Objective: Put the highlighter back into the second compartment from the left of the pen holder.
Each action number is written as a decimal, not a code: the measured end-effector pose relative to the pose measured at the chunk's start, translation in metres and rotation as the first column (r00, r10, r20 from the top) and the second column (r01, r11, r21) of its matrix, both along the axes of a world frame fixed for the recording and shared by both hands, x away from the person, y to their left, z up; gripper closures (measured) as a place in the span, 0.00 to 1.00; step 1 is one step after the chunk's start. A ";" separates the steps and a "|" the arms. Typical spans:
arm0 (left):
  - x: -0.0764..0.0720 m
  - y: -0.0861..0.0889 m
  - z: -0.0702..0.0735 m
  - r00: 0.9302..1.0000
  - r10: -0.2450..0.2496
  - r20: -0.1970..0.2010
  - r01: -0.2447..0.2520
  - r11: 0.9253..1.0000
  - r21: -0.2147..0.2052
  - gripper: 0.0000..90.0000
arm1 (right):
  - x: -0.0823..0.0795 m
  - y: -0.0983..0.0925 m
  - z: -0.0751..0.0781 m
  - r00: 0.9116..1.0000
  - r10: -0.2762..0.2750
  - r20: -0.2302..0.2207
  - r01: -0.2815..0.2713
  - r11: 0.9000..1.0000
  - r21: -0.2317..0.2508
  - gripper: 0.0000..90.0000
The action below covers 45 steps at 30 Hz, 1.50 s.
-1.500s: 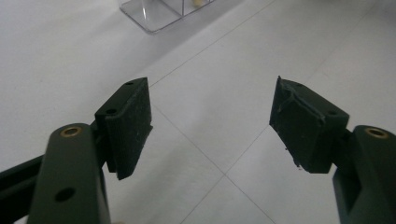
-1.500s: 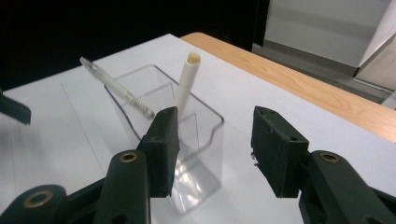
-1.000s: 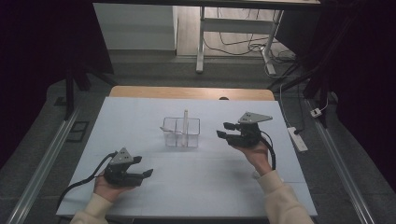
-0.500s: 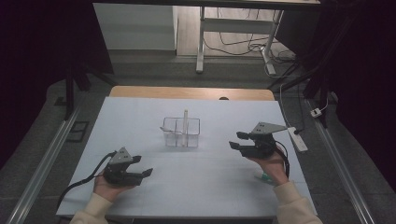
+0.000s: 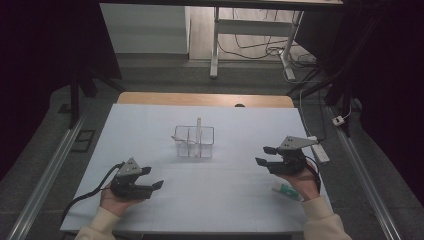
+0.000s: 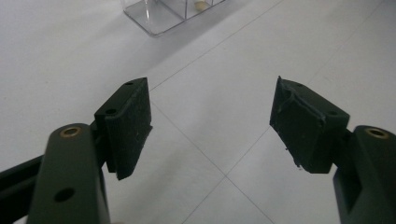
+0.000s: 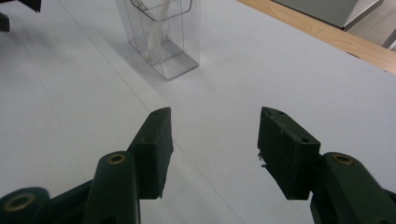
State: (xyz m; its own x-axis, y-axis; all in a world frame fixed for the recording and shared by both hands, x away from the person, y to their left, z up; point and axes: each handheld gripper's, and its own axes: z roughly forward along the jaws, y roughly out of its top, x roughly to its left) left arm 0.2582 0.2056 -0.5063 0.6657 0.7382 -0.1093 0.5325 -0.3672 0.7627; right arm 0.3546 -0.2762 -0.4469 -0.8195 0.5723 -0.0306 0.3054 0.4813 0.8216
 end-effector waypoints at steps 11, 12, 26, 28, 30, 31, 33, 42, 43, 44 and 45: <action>0.000 -0.001 -0.001 1.000 -0.005 -0.003 0.005 1.000 0.003 0.33 | -0.004 -0.022 -0.002 1.000 0.004 -0.031 -0.006 0.997 -0.073 0.48; 0.000 -0.001 -0.001 1.000 -0.005 -0.003 0.005 1.000 0.004 0.33 | -0.004 -0.023 -0.002 0.999 0.008 -0.033 -0.011 0.996 -0.084 0.48; 0.000 0.000 -0.001 1.000 -0.005 -0.003 0.005 1.000 0.006 0.32 | -0.006 -0.038 -0.005 0.998 -0.005 -0.058 -0.004 0.990 -0.141 0.47; 0.000 0.000 -0.001 1.000 -0.005 -0.002 0.005 1.000 0.006 0.32 | -0.007 -0.039 -0.004 0.998 -0.002 -0.060 -0.007 0.989 -0.146 0.47; 0.000 0.000 -0.001 1.000 -0.004 -0.002 0.004 1.000 0.005 0.32 | -0.008 -0.041 -0.002 0.999 -0.005 -0.050 -0.003 0.988 -0.154 0.47; 0.000 0.000 -0.001 1.000 -0.004 -0.002 0.004 1.000 0.004 0.32 | -0.008 -0.042 -0.001 0.999 -0.004 -0.049 -0.003 0.988 -0.156 0.47; 0.000 0.000 -0.001 1.000 -0.004 -0.002 0.004 1.000 0.005 0.32 | -0.009 -0.043 0.000 0.999 0.000 -0.048 -0.008 0.987 -0.162 0.47; 0.000 0.000 -0.001 1.000 -0.003 -0.001 0.003 1.000 0.004 0.32 | -0.010 -0.047 -0.001 0.994 0.028 -0.107 -0.050 0.977 -0.207 0.47; 0.000 0.000 -0.001 1.000 -0.003 -0.001 0.003 1.000 0.004 0.32 | -0.010 -0.047 -0.001 0.993 0.030 -0.114 -0.055 0.974 -0.218 0.47; 0.000 0.000 -0.001 1.000 -0.003 -0.001 0.003 1.000 0.004 0.32 | -0.010 -0.046 -0.002 0.992 0.033 -0.121 -0.060 0.972 -0.229 0.47; 0.000 0.000 -0.001 1.000 -0.002 -0.001 0.002 1.000 0.005 0.32 | -0.010 -0.046 -0.003 0.991 0.035 -0.131 -0.065 0.970 -0.234 0.47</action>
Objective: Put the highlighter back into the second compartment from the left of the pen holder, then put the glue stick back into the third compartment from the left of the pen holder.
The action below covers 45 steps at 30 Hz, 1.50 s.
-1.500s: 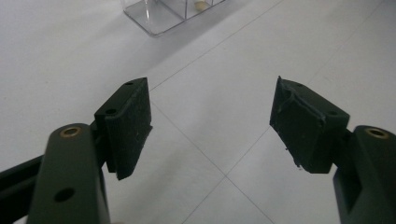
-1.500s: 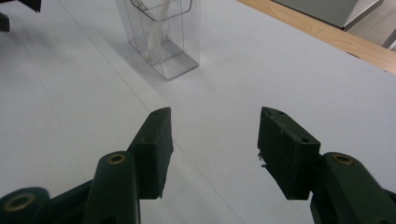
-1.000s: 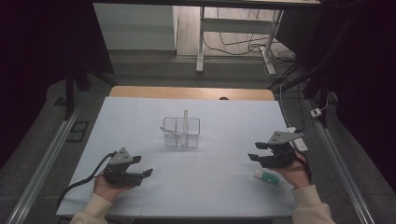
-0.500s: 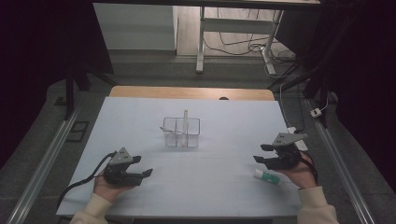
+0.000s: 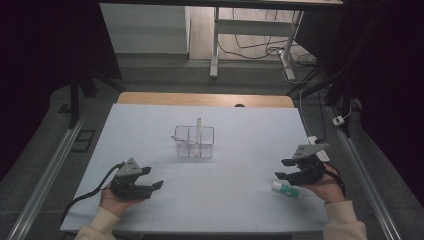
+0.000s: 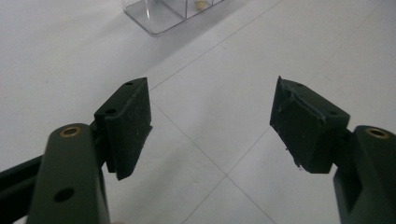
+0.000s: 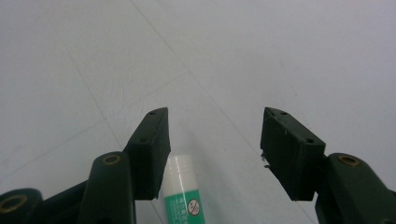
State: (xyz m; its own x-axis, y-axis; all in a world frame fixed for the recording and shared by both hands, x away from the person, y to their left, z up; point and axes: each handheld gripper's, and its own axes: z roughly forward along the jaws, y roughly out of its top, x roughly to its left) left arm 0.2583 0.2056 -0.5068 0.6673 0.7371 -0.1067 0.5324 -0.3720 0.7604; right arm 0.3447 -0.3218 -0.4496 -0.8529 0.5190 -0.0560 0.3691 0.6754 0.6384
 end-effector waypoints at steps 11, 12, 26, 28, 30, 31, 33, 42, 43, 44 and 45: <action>0.000 0.000 0.000 1.000 0.001 0.001 -0.001 1.000 -0.004 0.32 | 0.000 0.002 -0.004 0.999 0.022 -0.041 -0.024 0.998 -0.060 0.46; 0.000 0.000 0.000 1.000 0.001 0.001 -0.001 1.000 -0.003 0.32 | 0.000 0.002 -0.005 0.999 0.023 -0.041 -0.026 0.998 -0.066 0.46; 0.000 0.000 -0.001 1.000 -0.002 -0.001 0.002 1.000 0.001 0.32 | 0.001 0.006 -0.013 0.996 0.035 -0.079 -0.044 0.992 -0.119 0.45; 0.000 0.000 0.000 1.000 -0.001 -0.001 0.001 1.000 0.001 0.32 | 0.001 0.006 -0.014 0.996 0.042 -0.072 -0.051 0.990 -0.132 0.44; 0.000 0.000 0.000 1.000 -0.001 -0.001 0.001 1.000 0.001 0.32 | 0.001 0.007 -0.015 0.996 0.039 -0.077 -0.049 0.990 -0.134 0.43; 0.000 0.000 -0.001 1.000 -0.002 -0.001 0.002 1.000 0.002 0.32 | 0.000 0.008 -0.015 0.996 0.038 -0.083 -0.049 0.989 -0.140 0.43; 0.000 -0.001 -0.001 1.000 -0.002 -0.002 0.002 1.000 0.003 0.32 | 0.000 0.009 -0.017 0.995 0.043 -0.089 -0.055 0.988 -0.143 0.41; 0.000 0.000 -0.001 1.000 -0.003 -0.002 0.003 1.000 0.005 0.32 | -0.003 0.020 -0.029 0.987 0.091 -0.136 -0.117 0.973 -0.198 0.37; 0.000 0.000 -0.001 1.000 -0.003 -0.002 0.003 1.000 0.006 0.32 | -0.002 0.020 -0.030 0.986 0.089 -0.138 -0.116 0.972 -0.203 0.37; 0.000 0.000 -0.001 1.000 -0.003 -0.002 0.003 1.000 0.006 0.32 | -0.002 0.021 -0.031 0.987 0.086 -0.138 -0.114 0.971 -0.212 0.36; 0.000 0.000 -0.001 1.000 -0.003 -0.002 0.003 1.000 0.006 0.32 | -0.002 0.021 -0.033 0.987 0.080 -0.139 -0.110 0.970 -0.218 0.35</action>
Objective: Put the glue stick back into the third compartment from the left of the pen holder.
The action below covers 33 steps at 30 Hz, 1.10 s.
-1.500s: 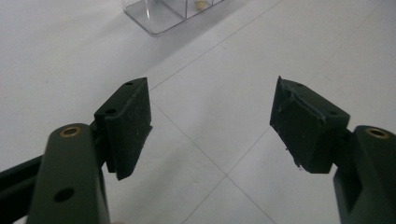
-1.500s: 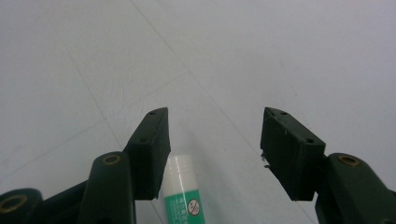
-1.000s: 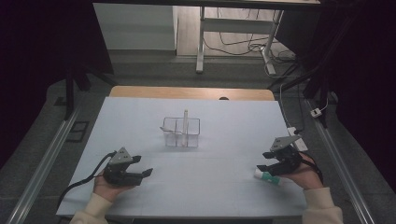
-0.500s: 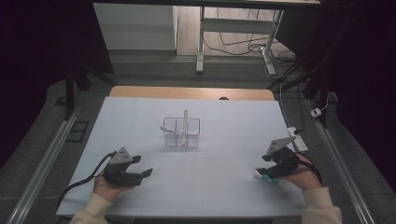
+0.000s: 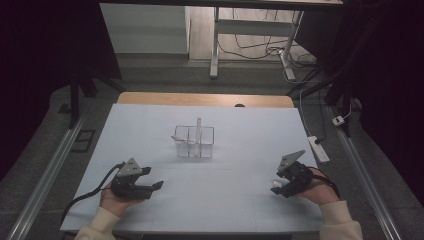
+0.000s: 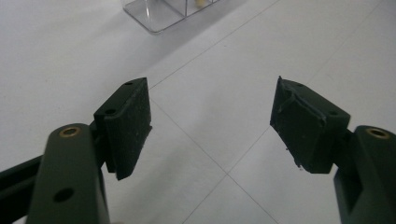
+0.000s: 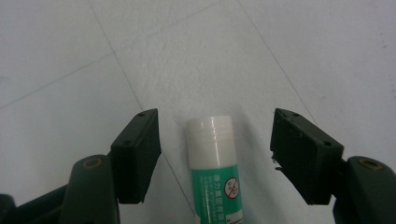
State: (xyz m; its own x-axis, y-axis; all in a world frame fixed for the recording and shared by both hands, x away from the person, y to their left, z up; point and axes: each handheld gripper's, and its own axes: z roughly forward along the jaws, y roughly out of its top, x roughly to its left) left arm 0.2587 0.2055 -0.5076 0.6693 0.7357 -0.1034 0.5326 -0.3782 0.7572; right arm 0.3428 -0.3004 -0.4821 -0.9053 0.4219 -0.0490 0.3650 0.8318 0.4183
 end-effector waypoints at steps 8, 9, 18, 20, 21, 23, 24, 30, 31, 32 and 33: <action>0.000 0.000 0.000 1.000 -0.001 -0.001 0.001 1.000 0.002 0.32 | 0.001 0.001 -0.008 1.000 0.011 -0.006 -0.011 0.999 -0.036 0.42; 0.000 0.000 0.000 1.000 0.000 0.000 0.000 1.000 0.001 0.32 | 0.001 0.001 -0.009 1.000 0.015 -0.009 -0.015 0.999 -0.038 0.44; 0.000 0.000 -0.001 1.000 0.001 -0.002 -0.001 1.000 -0.003 0.32 | 0.002 0.001 -0.010 0.999 0.039 -0.024 -0.040 0.998 -0.046 0.71; 0.000 0.002 -0.001 1.000 0.003 -0.003 -0.003 1.000 -0.005 0.32 | 0.002 0.001 -0.009 0.999 0.046 -0.021 -0.047 0.998 -0.050 0.71; 0.000 0.002 -0.001 1.000 0.005 -0.004 -0.005 1.000 -0.007 0.32 | 0.002 0.001 -0.009 0.999 0.048 -0.022 -0.049 0.997 -0.051 0.71; 0.000 0.003 -0.001 1.000 0.006 -0.002 -0.006 1.000 -0.010 0.32 | 0.002 0.002 -0.009 0.998 0.054 -0.027 -0.055 0.997 -0.051 0.72; 0.000 0.003 -0.001 1.000 0.007 -0.002 -0.007 1.000 -0.011 0.32 | 0.001 0.002 -0.008 0.998 0.056 -0.025 -0.057 0.997 -0.049 0.72; 0.000 0.003 -0.001 1.000 0.007 -0.004 -0.007 1.000 -0.010 0.32 | 0.003 -0.001 0.001 1.000 0.002 0.009 -0.001 1.000 -0.007 0.72; 0.000 0.003 -0.001 1.000 0.007 -0.003 -0.007 1.000 -0.011 0.32 | 0.003 -0.001 0.003 1.000 -0.005 0.012 0.005 1.000 0.002 0.72; 0.000 0.003 -0.001 1.000 0.007 -0.003 -0.007 1.000 -0.011 0.32 | 0.003 -0.002 0.005 1.000 -0.009 0.018 0.009 1.000 0.009 0.72; 0.000 0.003 -0.001 1.000 0.007 -0.003 -0.007 1.000 -0.012 0.32 | 0.003 -0.003 0.007 1.000 -0.019 0.024 0.018 1.000 0.017 0.72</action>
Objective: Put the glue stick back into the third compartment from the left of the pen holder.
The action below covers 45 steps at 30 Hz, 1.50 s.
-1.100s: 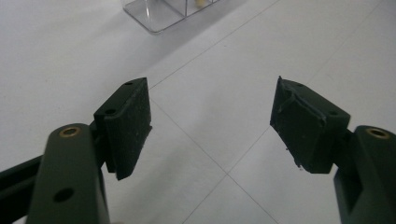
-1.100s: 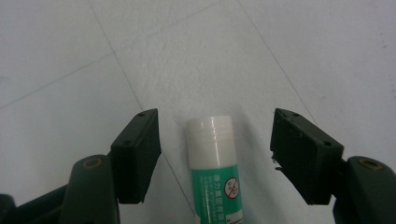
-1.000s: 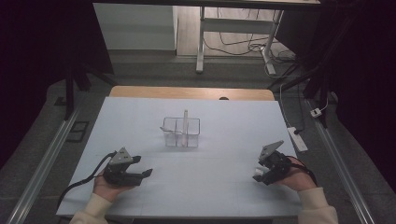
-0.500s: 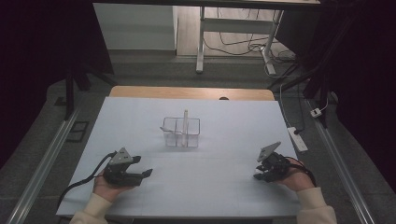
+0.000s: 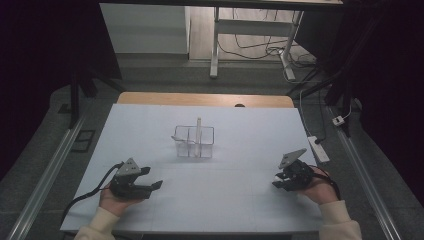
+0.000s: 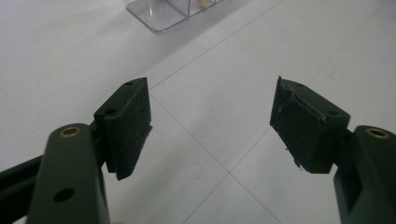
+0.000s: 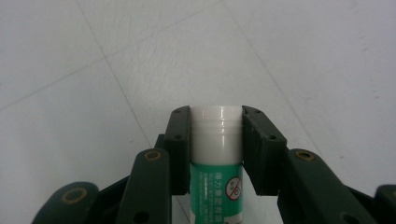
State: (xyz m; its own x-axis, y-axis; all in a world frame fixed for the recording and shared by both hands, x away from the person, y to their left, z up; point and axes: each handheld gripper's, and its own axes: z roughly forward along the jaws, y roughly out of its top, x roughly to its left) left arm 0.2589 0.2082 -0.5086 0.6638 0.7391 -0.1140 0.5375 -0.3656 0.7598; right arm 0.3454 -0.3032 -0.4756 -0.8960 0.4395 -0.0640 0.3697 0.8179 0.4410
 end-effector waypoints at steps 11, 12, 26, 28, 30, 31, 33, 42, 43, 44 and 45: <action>0.000 0.000 0.000 1.000 -0.001 -0.001 0.001 1.000 -0.001 0.32 | -0.002 -0.005 0.021 0.998 -0.038 0.045 0.032 0.991 0.129 0.72; 0.000 0.000 0.000 1.000 -0.001 -0.001 0.001 1.000 -0.002 0.32 | -0.002 -0.005 0.022 0.998 -0.047 0.048 0.040 0.990 0.137 0.72; 0.000 -0.001 0.000 1.000 -0.001 -0.002 0.001 1.000 -0.002 0.32 | -0.003 -0.010 0.033 0.988 -0.109 0.106 0.078 0.962 0.261 0.72; 0.000 -0.001 -0.001 1.000 -0.001 -0.003 0.001 1.000 -0.002 0.32 | -0.003 -0.010 0.033 0.987 -0.113 0.118 0.078 0.961 0.265 0.72; 0.000 -0.001 -0.001 1.000 -0.001 -0.002 0.001 1.000 -0.002 0.32 | -0.003 -0.009 0.034 0.985 -0.120 0.127 0.081 0.958 0.275 0.72; 0.000 -0.001 0.000 1.000 -0.001 -0.002 0.001 1.000 -0.002 0.32 | -0.003 -0.009 0.034 0.983 -0.124 0.132 0.083 0.957 0.276 0.72; 0.000 -0.001 0.000 1.000 0.000 0.000 0.000 1.000 -0.002 0.32 | -0.003 -0.009 0.034 0.981 -0.131 0.140 0.087 0.955 0.284 0.72; 0.000 -0.001 -0.001 1.000 -0.001 -0.002 0.001 1.000 -0.001 0.32 | -0.004 -0.006 0.035 0.969 -0.171 0.180 0.102 0.934 0.343 0.72; 0.000 -0.001 -0.001 1.000 -0.001 -0.002 0.001 1.000 -0.001 0.32 | -0.004 -0.006 0.035 0.967 -0.174 0.187 0.099 0.931 0.352 0.72; 0.000 -0.001 -0.001 1.000 -0.001 -0.002 0.001 1.000 -0.001 0.32 | -0.004 -0.006 0.036 0.965 -0.179 0.191 0.101 0.928 0.359 0.72; 0.000 -0.001 -0.001 1.000 -0.001 -0.002 0.001 1.000 -0.001 0.32 | -0.004 -0.006 0.036 0.963 -0.183 0.198 0.101 0.925 0.365 0.72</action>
